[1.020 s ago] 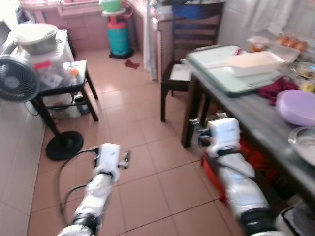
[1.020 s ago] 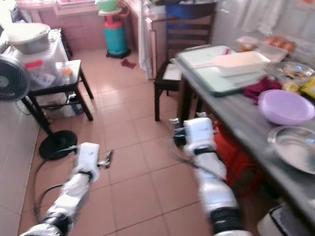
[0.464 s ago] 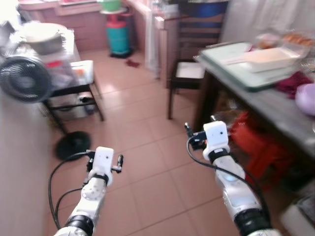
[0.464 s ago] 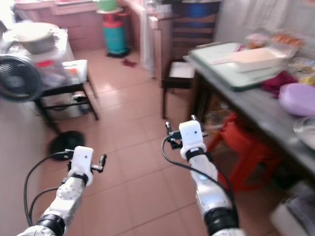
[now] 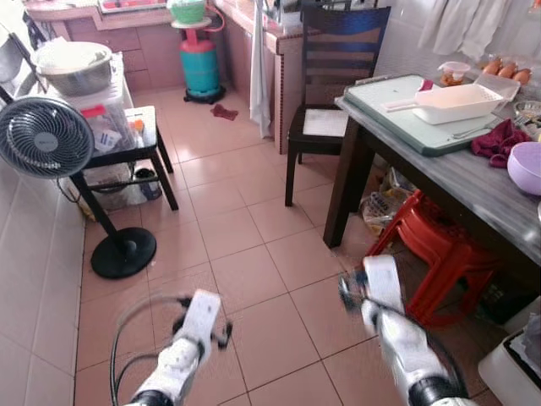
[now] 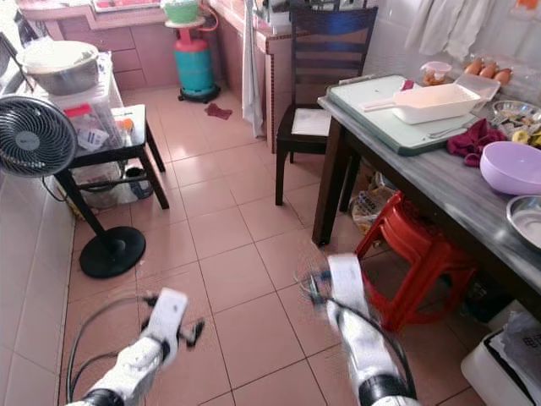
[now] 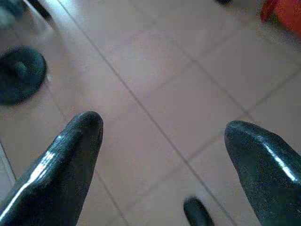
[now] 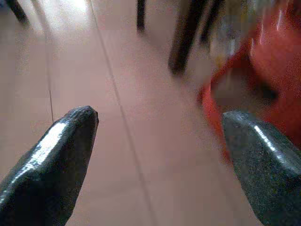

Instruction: Setting the table

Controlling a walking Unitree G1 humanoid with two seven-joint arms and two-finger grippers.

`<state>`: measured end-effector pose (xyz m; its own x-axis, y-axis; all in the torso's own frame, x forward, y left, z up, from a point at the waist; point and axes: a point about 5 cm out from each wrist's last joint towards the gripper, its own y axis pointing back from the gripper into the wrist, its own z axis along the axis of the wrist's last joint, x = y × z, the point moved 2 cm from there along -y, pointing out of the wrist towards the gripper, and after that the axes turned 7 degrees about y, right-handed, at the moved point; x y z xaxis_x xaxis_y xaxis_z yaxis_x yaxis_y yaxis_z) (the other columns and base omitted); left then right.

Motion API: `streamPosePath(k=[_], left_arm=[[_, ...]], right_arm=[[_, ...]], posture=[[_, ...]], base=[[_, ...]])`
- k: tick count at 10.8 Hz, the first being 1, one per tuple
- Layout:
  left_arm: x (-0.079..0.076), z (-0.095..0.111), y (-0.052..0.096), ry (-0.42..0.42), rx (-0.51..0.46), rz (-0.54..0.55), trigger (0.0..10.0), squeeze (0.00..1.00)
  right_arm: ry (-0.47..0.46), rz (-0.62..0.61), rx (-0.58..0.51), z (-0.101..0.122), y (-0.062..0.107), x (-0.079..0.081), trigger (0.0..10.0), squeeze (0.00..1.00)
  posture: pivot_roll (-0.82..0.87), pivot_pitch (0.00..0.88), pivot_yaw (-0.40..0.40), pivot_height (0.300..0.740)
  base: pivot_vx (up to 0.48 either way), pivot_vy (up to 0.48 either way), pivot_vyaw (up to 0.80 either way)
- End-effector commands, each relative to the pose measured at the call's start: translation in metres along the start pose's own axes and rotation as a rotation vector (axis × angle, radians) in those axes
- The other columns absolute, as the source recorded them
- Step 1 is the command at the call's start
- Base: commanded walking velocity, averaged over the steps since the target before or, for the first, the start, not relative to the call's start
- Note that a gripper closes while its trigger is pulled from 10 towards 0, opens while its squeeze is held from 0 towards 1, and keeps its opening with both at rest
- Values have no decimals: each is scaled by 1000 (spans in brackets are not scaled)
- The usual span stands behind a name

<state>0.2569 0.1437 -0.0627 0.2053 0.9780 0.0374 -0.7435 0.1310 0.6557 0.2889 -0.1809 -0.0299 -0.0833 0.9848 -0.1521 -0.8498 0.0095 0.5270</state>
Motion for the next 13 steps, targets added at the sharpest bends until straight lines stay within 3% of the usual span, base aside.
streamPosePath(k=[1,4,6,8,10,11,12,13], left_arm=[[5,-7,2,-23,37,-2,10000,0],[15,-39,11,-94,194,-14,10000,0],[18,-51,15,-75,240,-17,10000,0],[19,-57,18,-85,257,-26,10000,0],[26,-60,21,-60,269,-14,10000,0],[31,-62,22,-26,272,19,10000,0],[34,-69,25,97,269,79,10000,0],[27,-77,28,30,286,53,10000,0]], right_arm=[[-55,-12,84,-20,4,-1,10000,0],[-64,19,218,-70,24,7,10000,0],[-48,39,284,-88,33,11,10000,0],[-47,7,292,-92,35,6,10000,0],[-38,33,286,-89,33,12,10000,0],[11,83,301,-90,33,20,10000,0],[106,159,321,-93,35,27,10000,0],[151,177,326,-94,36,28,10000,0]], posture=[[-97,0,63,740],[-150,1,106,740],[-162,9,113,740],[-158,11,111,740],[-118,0,74,740],[-82,0,47,740],[-66,0,35,740],[-54,0,21,740]], base=[[0,0,0],[0,0,0],[0,0,0],[0,0,0],[0,0,0],[0,0,0],[0,0,0],[0,0,0]])
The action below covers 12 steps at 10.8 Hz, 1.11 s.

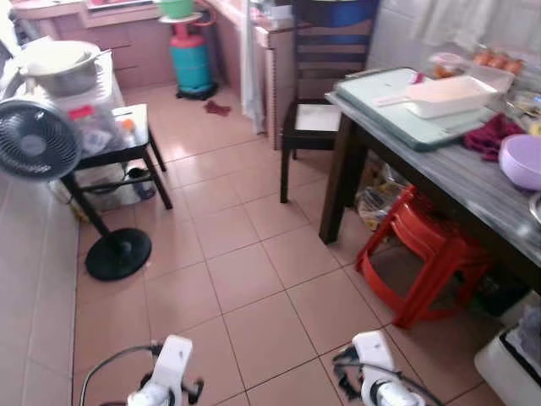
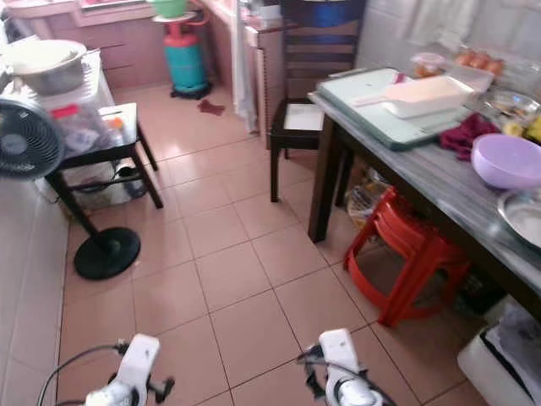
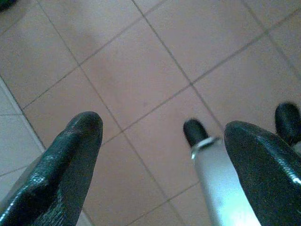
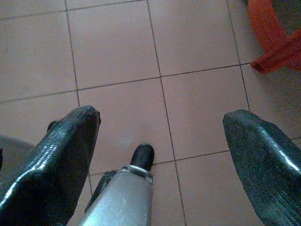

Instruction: Setting the table

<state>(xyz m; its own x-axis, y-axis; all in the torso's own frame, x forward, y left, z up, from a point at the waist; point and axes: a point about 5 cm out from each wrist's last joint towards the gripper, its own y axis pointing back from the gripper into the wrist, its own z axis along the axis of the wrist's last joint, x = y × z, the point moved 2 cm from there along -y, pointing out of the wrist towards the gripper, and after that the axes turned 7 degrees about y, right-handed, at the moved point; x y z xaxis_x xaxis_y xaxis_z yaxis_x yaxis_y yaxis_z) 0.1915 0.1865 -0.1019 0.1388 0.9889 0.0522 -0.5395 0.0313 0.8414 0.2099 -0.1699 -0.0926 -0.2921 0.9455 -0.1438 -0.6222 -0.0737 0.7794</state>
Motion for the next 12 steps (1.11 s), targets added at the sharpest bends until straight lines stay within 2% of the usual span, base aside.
streamPosePath(k=[1,2,4,8,12], left_arm=[[1,-6,1,-24,16,11,10000,0],[5,-5,1,-7,14,23,10000,0],[11,-6,2,-17,12,40,10000,0],[12,-3,3,-120,-10,37,10000,0],[5,-4,2,-149,-5,21,10000,0]], right_arm=[[-3,3,14,-2,0,-2,10000,0],[41,14,23,-3,0,-1,10000,0],[54,23,34,-6,1,3,10000,0],[57,33,57,-16,2,11,10000,0],[85,33,70,-21,4,9,10000,0]], posture=[[-48,0,16,740],[-35,0,7,740],[-34,0,18,740],[-43,0,37,740],[-49,0,36,740]], base=[[0,0,0],[0,0,800],[0,0,800],[0,0,800],[0,0,703]])
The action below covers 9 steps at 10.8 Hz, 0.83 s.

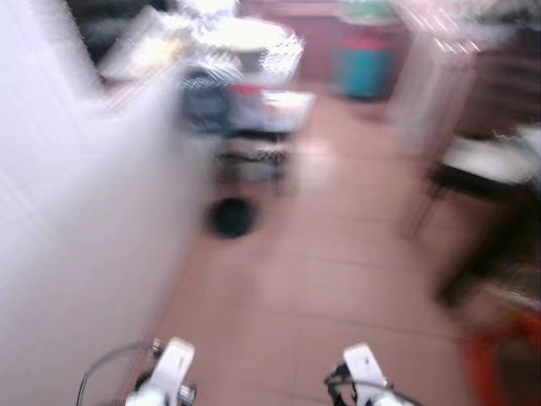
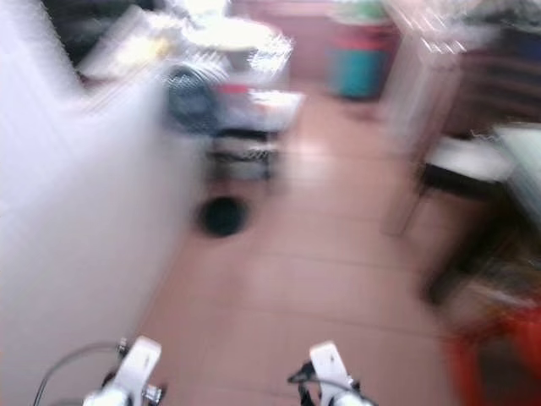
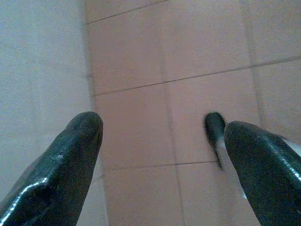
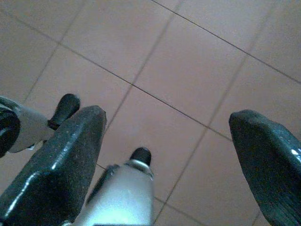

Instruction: Setting the table

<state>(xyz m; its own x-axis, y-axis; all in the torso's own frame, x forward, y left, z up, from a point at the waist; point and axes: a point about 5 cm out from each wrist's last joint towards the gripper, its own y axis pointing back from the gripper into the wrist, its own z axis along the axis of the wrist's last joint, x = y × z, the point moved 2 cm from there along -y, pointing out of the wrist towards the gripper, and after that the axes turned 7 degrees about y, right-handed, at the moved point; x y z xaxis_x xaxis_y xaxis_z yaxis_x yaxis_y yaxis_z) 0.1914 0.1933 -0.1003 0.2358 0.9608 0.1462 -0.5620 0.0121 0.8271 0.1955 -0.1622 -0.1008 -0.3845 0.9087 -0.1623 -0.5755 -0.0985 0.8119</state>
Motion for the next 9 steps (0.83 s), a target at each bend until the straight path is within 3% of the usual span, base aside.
streamPosePath(k=[1,5,8,9], left_arm=[[-2,-6,1,-22,26,0,10000,0],[-1,-15,2,-18,55,-3,10000,0],[-3,-22,4,-10,74,-19,10000,0],[-4,-24,4,-10,83,-26,10000,0]], right_arm=[[-13,-15,26,-9,2,-4,10000,0],[-69,-40,45,-13,3,-6,10000,0],[-35,-31,33,-9,2,-7,10000,0],[-38,-33,28,-7,2,-8,10000,0]], posture=[[-49,0,35,740],[-33,0,28,740],[-38,0,27,740],[-39,0,25,740]], base=[[0,0,0],[0,0,0],[0,0,-658],[0,0,0]])
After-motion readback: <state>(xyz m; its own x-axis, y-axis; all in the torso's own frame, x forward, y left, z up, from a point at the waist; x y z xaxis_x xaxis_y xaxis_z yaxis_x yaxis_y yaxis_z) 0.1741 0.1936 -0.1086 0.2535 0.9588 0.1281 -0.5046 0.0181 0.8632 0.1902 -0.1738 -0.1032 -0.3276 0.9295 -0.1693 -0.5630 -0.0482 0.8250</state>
